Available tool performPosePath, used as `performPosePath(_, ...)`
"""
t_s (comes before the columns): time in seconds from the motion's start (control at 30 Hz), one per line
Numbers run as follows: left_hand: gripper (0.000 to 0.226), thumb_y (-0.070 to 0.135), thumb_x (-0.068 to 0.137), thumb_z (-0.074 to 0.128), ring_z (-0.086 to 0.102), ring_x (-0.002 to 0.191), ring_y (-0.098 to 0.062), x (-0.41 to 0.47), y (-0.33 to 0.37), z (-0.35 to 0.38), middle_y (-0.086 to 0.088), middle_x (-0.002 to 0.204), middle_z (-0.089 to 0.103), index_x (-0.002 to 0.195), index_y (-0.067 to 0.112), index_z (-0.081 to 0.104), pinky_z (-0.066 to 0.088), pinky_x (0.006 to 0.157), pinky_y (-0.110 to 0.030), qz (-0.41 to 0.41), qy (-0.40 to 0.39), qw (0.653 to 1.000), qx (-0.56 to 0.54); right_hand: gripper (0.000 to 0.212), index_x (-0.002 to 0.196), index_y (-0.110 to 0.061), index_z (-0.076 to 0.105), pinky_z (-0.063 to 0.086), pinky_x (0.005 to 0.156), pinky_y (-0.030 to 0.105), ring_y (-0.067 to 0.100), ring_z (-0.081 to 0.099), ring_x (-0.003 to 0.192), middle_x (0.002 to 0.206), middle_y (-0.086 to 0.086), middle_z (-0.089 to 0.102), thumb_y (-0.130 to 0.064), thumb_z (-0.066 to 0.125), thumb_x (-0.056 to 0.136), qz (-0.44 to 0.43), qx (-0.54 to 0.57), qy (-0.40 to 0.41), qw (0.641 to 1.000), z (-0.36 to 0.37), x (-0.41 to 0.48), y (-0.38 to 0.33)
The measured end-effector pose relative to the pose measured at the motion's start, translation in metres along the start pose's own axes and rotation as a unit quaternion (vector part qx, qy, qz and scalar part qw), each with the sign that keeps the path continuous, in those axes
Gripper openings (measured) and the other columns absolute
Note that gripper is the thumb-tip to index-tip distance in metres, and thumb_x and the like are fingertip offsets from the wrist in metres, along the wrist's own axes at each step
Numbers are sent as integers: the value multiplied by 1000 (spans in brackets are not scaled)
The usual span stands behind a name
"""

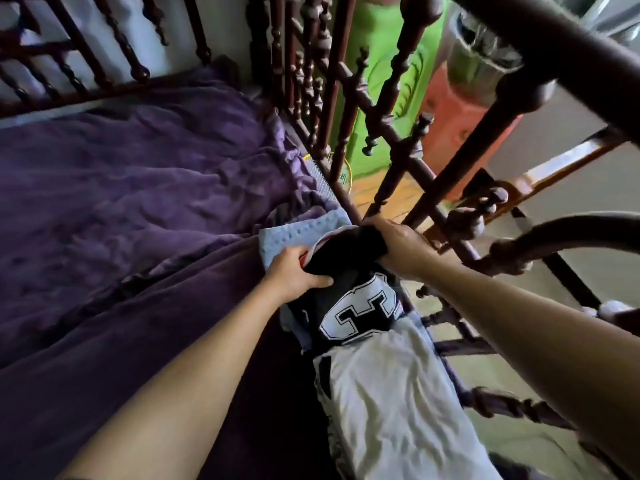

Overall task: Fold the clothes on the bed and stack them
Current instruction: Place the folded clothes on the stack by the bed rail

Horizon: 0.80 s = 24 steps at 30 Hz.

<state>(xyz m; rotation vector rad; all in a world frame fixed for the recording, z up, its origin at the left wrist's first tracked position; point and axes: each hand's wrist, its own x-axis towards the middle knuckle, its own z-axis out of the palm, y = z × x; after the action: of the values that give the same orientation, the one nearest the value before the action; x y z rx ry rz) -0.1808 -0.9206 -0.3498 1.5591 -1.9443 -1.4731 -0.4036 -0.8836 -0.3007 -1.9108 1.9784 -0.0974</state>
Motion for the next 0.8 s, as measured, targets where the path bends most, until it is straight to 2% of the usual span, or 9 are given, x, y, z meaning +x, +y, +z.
performPosePath(0.07, 42, 33, 68, 83, 59, 98, -22, 29, -21, 8, 0, 101, 63, 98, 18, 57, 46, 82, -31, -25, 38, 998, 39, 73, 143, -29, 32, 52, 82, 40, 31, 57, 112, 131, 6, 53, -12, 62, 78, 21, -17, -19, 999, 22, 27, 9)
performPosePath(0.1, 44, 32, 76, 77, 56, 107, -25, 39, -30, 11, -4, 113, 60, 111, 17, 55, 44, 86, -34, -32, 69, 993, 89, 77, 146, -30, 27, 52, 83, 42, 32, 53, 116, 138, 6, 46, -14, 62, 80, 30, -34, -16, 999, 31, 35, 10)
performPosePath(0.2, 63, 36, 90, 59, 33, 133, -32, 54, -56, 25, -10, 147, 34, 145, 23, 32, 37, 99, -46, 13, 127, 952, 280, 78, 151, -30, 18, 44, 96, 44, 29, 25, 141, 159, 7, 14, -25, 61, 86, -15, -114, 8, 993, 65, 45, 10)
performPosePath(0.3, 63, 37, 96, 45, 12, 145, -31, 56, -83, 41, -12, 159, 9, 152, 29, 16, 30, 108, -46, 72, 81, 929, 355, 74, 153, -33, 9, 29, 110, 44, 22, -5, 149, 162, 5, -8, -48, 50, 93, -63, -162, -81, 981, 106, 36, 17)
performPosePath(0.4, 64, 37, 98, 42, 2, 147, -26, 59, -97, 42, -6, 161, -6, 152, 33, 6, 27, 112, -44, 70, 8, 924, 376, 72, 153, -34, 2, 31, 111, 48, 18, -11, 148, 161, 2, -14, -58, 37, 95, -11, -147, -183, 972, 136, 19, 31)
performPosePath(0.53, 65, 31, 96, 47, 9, 146, -26, 55, -82, 32, -3, 161, -3, 151, 34, 12, 25, 111, -44, 58, -22, 914, 401, 75, 154, -31, 5, 29, 111, 47, 20, -1, 149, 162, 2, -5, -55, 44, 94, 30, -115, -217, 969, 132, 4, 27)
performPosePath(0.63, 54, 27, 93, 50, 26, 138, -27, 30, -62, 22, -6, 156, 19, 144, 26, 32, 33, 104, -42, 40, 19, 919, 392, 64, 148, -29, 27, 41, 102, 40, 24, 32, 138, 153, 4, 28, -46, 51, 91, 59, -91, -191, 976, 108, -4, 16)
performPosePath(0.7, 38, 28, 94, 48, 42, 124, -27, 1, -51, 13, -4, 139, 41, 131, 23, 47, 38, 96, -41, 16, 26, 920, 391, 50, 138, -24, 42, 47, 90, 38, 26, 47, 124, 137, 6, 47, -40, 50, 91, 67, -99, -171, 978, 86, -13, 8)
performPosePath(0.8, 25, 29, 94, 46, 58, 106, -28, -61, -42, 0, -3, 116, 59, 115, 21, 57, 46, 85, -38, -25, -2, 937, 347, 38, 125, -22, 53, 46, 83, 35, 25, 54, 115, 125, 4, 56, -33, 47, 89, 54, -111, -162, 979, 58, -35, -14)
